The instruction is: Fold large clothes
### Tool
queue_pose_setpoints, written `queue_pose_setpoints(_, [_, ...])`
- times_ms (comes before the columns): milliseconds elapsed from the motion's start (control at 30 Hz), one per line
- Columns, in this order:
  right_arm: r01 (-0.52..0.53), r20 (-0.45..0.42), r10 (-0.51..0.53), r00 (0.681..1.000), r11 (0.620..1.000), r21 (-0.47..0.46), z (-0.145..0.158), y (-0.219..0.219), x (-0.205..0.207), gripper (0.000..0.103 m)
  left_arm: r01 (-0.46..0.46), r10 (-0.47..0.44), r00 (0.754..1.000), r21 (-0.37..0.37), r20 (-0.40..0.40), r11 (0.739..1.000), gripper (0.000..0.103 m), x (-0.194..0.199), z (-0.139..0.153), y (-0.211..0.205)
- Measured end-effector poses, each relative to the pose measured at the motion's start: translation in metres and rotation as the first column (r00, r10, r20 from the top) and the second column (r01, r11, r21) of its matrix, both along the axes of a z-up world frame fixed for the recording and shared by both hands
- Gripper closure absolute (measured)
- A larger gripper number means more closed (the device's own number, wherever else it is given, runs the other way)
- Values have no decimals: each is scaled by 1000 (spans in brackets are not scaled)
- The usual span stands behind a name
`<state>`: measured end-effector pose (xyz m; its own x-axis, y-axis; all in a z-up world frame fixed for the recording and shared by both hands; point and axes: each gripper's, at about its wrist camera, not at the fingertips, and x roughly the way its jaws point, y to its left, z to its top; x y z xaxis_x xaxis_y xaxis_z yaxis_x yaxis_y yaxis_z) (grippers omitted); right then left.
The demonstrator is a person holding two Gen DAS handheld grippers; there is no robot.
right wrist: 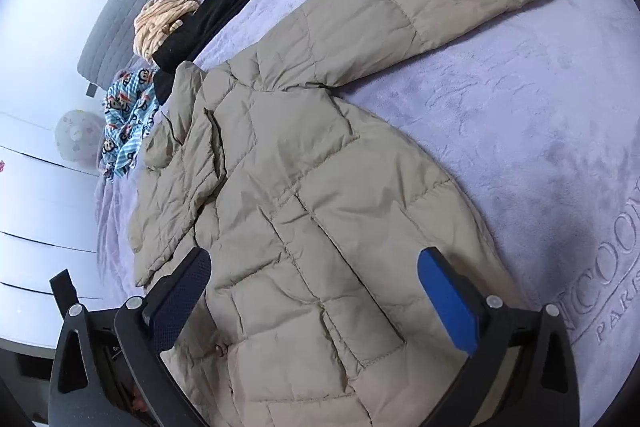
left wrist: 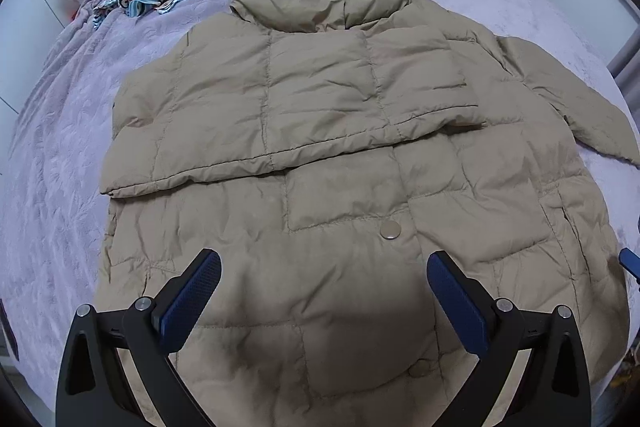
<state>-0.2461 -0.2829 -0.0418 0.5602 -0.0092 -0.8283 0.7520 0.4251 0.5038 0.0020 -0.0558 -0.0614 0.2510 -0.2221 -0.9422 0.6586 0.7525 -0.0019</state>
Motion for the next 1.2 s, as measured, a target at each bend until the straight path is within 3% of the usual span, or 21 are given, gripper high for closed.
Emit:
queue_pose_setpoints(333, [37,88,-52,995,986,164,-17,-44,-19,0,-2,2,1000,18,-26,1000,0,-11,-7,-40])
queue_pose_setpoints(533, [139,93,-158,983,973,186,-22,-124,-48,0,-47,47,997,-6,-56,999,0,-15,-3,-83])
queue_pose_setpoints(767, [288,121,-314,942,938,193,-28,-217,-94,0,-36,36,998,-10,-46,999,0,-20,6,-142])
queue_pose_setpoints(933, [388,185,-444,877,880,275,-47,-269,-119,0,-58,56,998,-55,-36,997,0,-17,23,-167])
queue_pose_setpoints(1100, [452,298,-594,747,783,427,-68,-301,-129,2,-39,39,999,-22,9,999,0,-15,26,-182])
queue_pose_setpoints(1167, [454,319,-629,709,753,475,-74,-310,-126,7,-42,42,999,-7,14,999,0,-14,23,-183])
queue_pose_setpoints(1200, [449,323,-639,698,742,499,-78,-312,-123,18,-45,45,999,-3,14,999,0,-14,22,-183])
